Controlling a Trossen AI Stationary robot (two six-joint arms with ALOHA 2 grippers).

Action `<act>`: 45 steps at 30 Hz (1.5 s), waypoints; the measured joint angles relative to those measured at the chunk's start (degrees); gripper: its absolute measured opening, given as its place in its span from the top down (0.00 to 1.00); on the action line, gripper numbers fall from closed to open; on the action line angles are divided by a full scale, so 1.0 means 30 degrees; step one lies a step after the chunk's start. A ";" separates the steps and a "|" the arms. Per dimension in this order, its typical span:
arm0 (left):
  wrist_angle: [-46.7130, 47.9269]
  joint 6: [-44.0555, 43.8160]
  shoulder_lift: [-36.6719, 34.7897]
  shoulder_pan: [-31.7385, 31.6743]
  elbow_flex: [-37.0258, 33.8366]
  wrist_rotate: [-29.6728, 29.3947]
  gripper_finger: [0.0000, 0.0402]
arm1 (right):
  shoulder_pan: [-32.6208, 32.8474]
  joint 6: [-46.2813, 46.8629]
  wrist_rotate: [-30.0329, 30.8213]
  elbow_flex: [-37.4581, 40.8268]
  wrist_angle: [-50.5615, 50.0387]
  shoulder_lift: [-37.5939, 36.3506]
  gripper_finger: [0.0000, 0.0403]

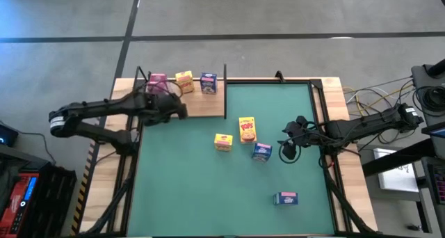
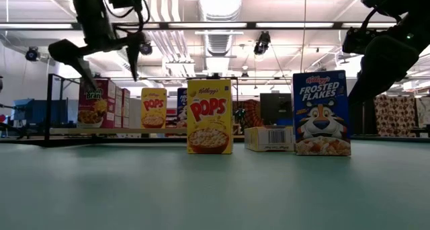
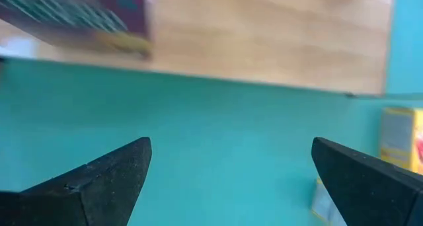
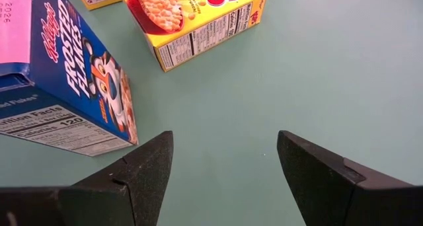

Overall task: Stack cereal on shelf
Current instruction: Put the left yellow cereal box on the shelf aligned with the yellow cereal box

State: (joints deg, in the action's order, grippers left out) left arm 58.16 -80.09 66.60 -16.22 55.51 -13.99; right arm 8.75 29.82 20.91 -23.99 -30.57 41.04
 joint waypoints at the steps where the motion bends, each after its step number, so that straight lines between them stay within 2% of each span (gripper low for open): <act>1: -0.0217 -0.0173 0.0064 0.0442 0.0000 -0.0021 0.00 | 0.0002 0.0000 0.0004 0.0000 -0.0005 0.0000 0.35; 9: -0.3972 -0.0040 0.1802 0.2976 0.0000 -0.0366 0.00 | -0.0001 0.0000 0.0000 0.0000 -0.0005 0.0000 0.35; 14: -0.6227 0.1022 0.3481 0.3480 0.0060 -0.0492 0.00 | 0.0001 0.0000 0.0000 0.0000 0.0000 0.0000 0.35; 19: -0.7489 0.2309 0.5005 0.3659 0.1093 -0.0506 0.00 | -0.0002 0.0000 0.0000 0.0000 0.0002 0.0000 0.35; 27: -0.7389 0.4067 0.7765 0.4169 0.3993 -0.0495 0.00 | -0.0003 0.0000 0.0000 0.0000 -0.0003 0.0000 0.35; 35: -0.5572 0.4540 0.9733 0.4416 0.6980 -0.0179 0.00 | -0.0002 0.0000 0.0000 0.0000 0.0002 0.0000 0.35; 45: -0.5586 0.4844 1.0435 0.5199 0.7876 0.0149 0.00 | -0.0001 0.0000 0.0000 0.0000 -0.0004 0.0000 0.35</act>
State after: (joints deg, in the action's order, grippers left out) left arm 41.41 -65.56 97.91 -0.62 79.13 -13.54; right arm 8.74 29.82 20.91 -23.99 -30.59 41.04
